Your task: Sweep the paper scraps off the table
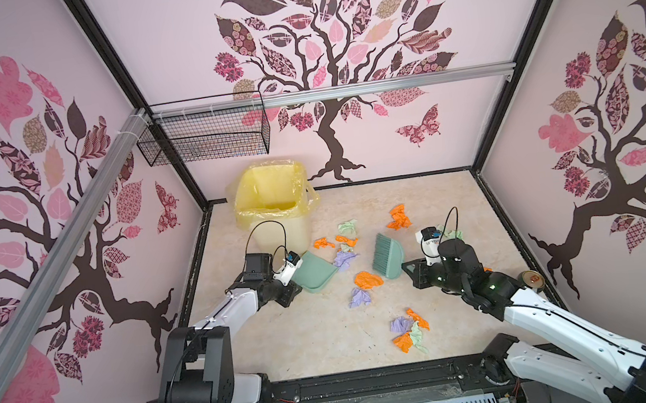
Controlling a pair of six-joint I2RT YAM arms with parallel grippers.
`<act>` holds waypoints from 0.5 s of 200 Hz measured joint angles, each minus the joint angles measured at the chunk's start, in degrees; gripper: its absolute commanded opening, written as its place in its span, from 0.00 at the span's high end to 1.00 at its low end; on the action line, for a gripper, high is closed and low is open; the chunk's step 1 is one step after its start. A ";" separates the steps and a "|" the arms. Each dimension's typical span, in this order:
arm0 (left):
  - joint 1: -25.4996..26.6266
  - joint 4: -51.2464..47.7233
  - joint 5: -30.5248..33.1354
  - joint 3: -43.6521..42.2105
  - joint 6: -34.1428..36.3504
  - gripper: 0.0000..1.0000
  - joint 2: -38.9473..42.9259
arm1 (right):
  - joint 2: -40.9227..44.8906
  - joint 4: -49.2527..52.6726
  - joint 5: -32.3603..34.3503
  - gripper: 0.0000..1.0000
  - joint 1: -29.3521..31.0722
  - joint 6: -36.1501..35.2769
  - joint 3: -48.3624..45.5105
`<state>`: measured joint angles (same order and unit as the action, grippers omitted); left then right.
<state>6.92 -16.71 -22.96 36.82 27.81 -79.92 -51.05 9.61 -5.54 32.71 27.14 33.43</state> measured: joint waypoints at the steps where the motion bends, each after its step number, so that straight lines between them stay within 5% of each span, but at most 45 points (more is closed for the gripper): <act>1: 0.00 0.04 0.00 -0.04 0.00 0.73 0.00 | 0.02 -0.02 0.00 1.00 0.00 0.00 -0.02; 50: 0.00 1.73 0.46 -1.40 -0.76 0.53 1.36 | 0.07 -0.15 0.00 1.00 0.00 0.04 -1.29; 100: 0.00 2.95 2.34 -3.28 -2.75 0.45 3.69 | 0.07 -0.87 0.00 1.00 -0.02 0.07 -1.29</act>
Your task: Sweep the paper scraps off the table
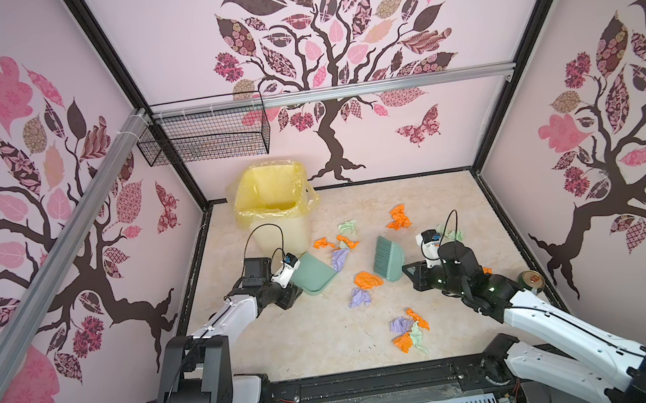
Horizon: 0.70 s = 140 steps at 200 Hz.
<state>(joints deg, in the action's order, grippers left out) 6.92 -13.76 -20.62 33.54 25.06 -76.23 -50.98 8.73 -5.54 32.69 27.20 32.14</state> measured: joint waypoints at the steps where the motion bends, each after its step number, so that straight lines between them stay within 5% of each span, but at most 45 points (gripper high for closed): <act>1: 0.00 0.00 0.04 -0.09 -0.09 0.45 0.13 | 0.00 0.00 0.00 1.00 0.00 0.00 0.00; 140: 0.00 -0.63 3.23 -1.40 -5.35 0.46 -2.01 | 0.28 -0.24 0.02 1.00 -0.04 -0.02 -0.07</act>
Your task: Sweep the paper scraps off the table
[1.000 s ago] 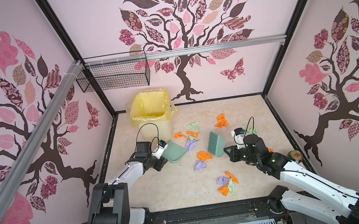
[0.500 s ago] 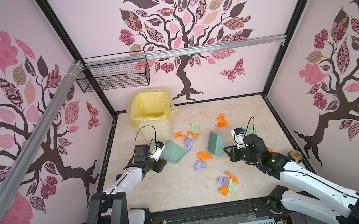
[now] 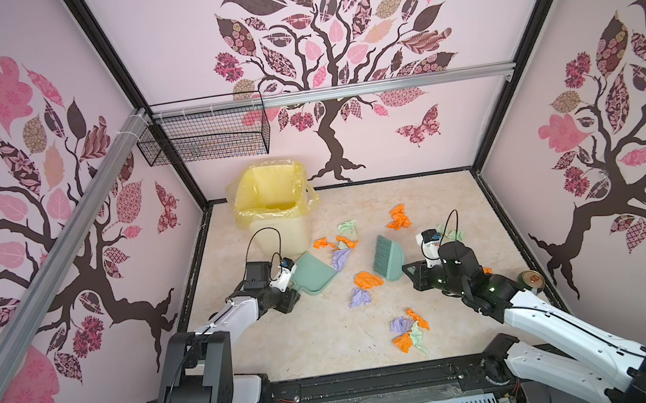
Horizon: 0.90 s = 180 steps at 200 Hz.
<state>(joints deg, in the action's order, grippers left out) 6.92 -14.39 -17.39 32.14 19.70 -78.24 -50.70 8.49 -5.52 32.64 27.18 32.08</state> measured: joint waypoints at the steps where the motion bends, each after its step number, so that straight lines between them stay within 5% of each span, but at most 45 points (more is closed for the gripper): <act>1: 0.00 0.00 0.00 0.00 -0.02 0.46 0.00 | 0.02 -0.02 0.00 1.00 0.00 0.00 0.00; 70: 0.07 0.39 -0.26 0.00 -0.24 0.47 0.28 | 0.13 -0.59 -0.02 1.00 -0.09 0.00 -1.01; 115: 0.52 1.31 -0.50 0.02 -0.48 0.68 0.28 | 0.13 -0.61 -0.02 1.00 -0.09 0.00 -1.07; 180: 1.33 1.70 -0.81 0.17 -0.61 0.81 0.37 | 0.61 -0.61 -0.02 1.00 -0.09 0.00 -1.18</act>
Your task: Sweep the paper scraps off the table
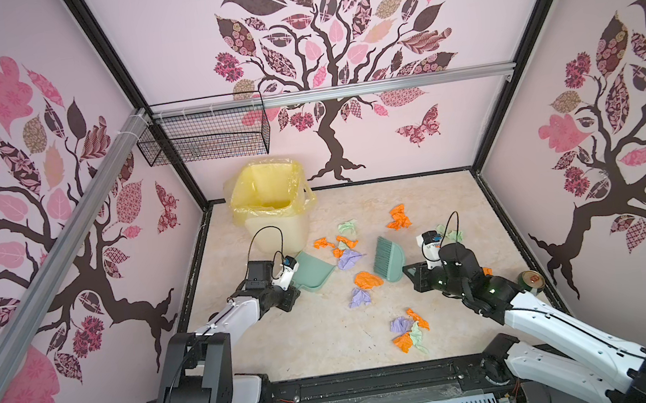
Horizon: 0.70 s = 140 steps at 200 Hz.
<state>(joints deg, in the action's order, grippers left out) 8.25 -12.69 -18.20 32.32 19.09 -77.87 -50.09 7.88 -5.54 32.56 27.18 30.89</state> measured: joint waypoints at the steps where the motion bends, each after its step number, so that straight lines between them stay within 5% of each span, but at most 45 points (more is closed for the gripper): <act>1: 0.00 -0.02 0.00 0.00 0.00 0.81 0.00 | 0.02 0.00 0.00 1.00 0.00 0.02 -0.02; 67: -0.02 -2.10 -1.64 -0.92 3.65 0.88 6.82 | 1.29 1.66 0.92 1.00 0.00 -0.31 -0.63; 140: 0.31 -19.56 -10.69 0.68 13.53 1.00 13.55 | -0.35 7.58 3.06 1.00 0.00 -2.99 1.29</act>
<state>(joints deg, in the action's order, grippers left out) 8.56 -32.25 -28.88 32.99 32.62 -64.31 -50.43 15.46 -2.48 32.56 24.18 32.18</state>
